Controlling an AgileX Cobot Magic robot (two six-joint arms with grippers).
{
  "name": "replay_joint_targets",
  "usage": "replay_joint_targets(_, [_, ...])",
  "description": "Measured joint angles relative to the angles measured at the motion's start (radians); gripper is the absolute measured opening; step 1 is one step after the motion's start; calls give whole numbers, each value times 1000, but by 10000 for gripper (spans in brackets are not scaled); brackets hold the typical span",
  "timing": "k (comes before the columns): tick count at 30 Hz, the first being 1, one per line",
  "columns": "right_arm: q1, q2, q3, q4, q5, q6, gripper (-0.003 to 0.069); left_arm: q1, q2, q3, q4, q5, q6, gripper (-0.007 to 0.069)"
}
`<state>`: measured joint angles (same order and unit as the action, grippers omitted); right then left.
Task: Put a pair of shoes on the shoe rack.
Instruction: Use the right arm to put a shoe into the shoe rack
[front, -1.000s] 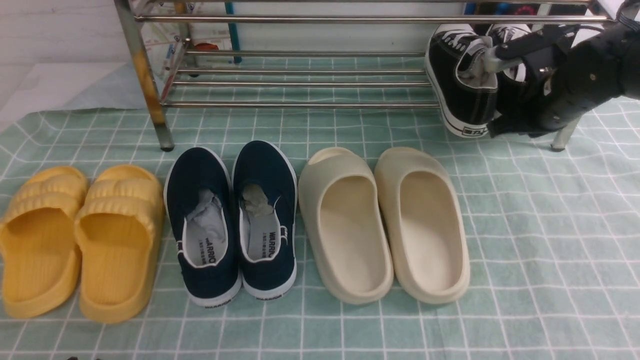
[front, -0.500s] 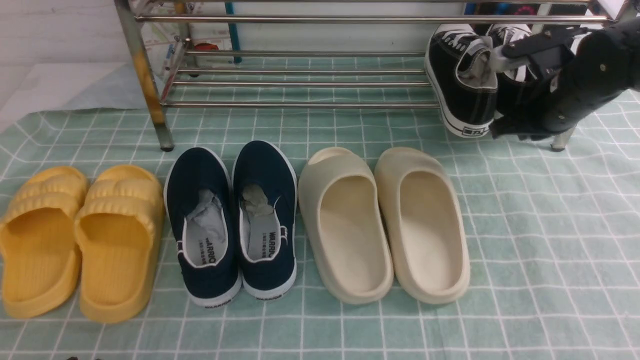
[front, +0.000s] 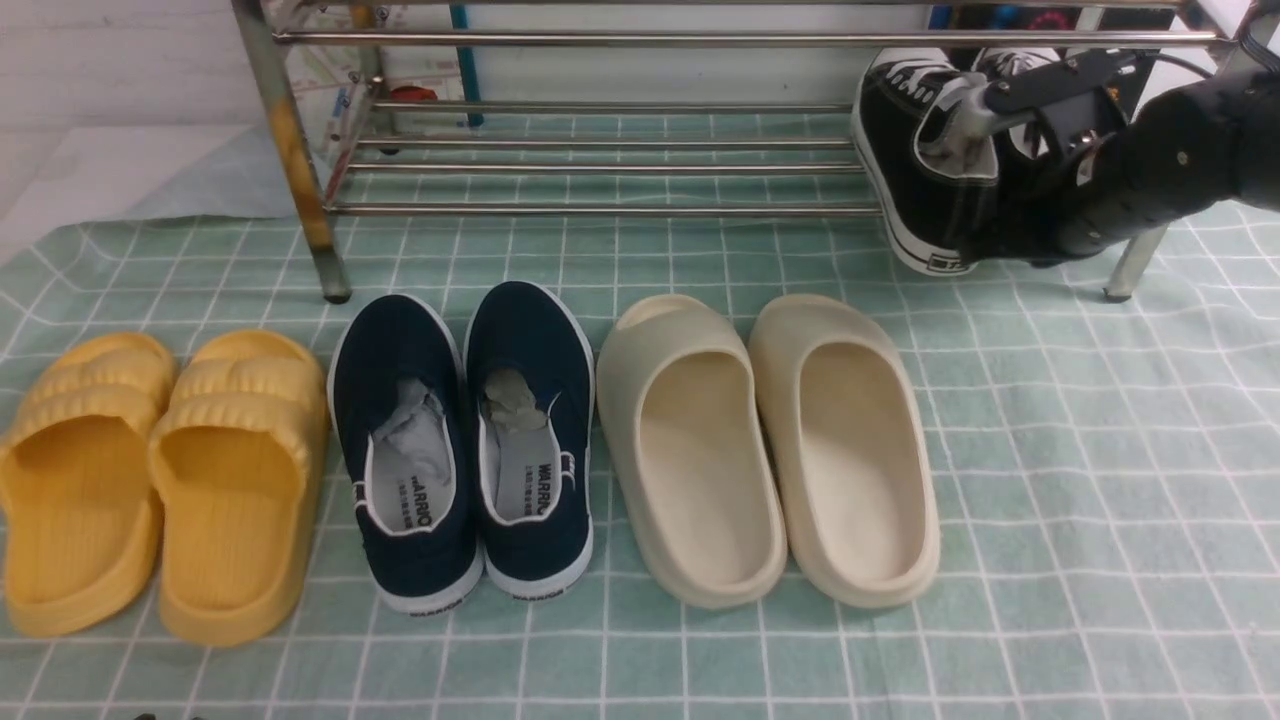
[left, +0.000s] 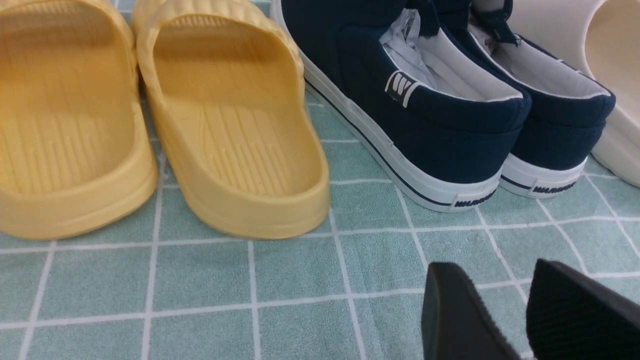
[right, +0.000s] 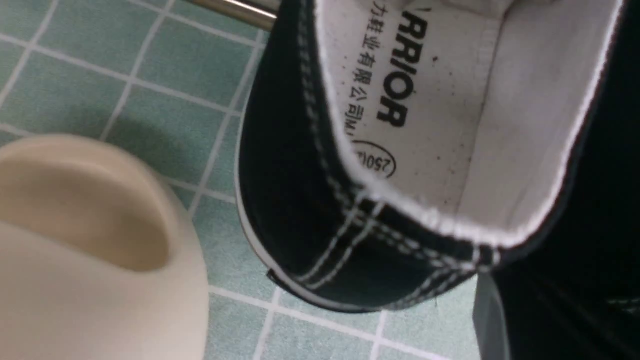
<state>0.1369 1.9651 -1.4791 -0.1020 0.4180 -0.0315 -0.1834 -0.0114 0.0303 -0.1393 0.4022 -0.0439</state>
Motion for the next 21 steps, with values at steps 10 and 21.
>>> replay_joint_targets(10, [-21,-50,0,15,65,1,5,0,0,0,0,0,0,239])
replay_joint_targets(21, [66,-80,-1,45,119,0,5,0,0,0,0,0,0,239])
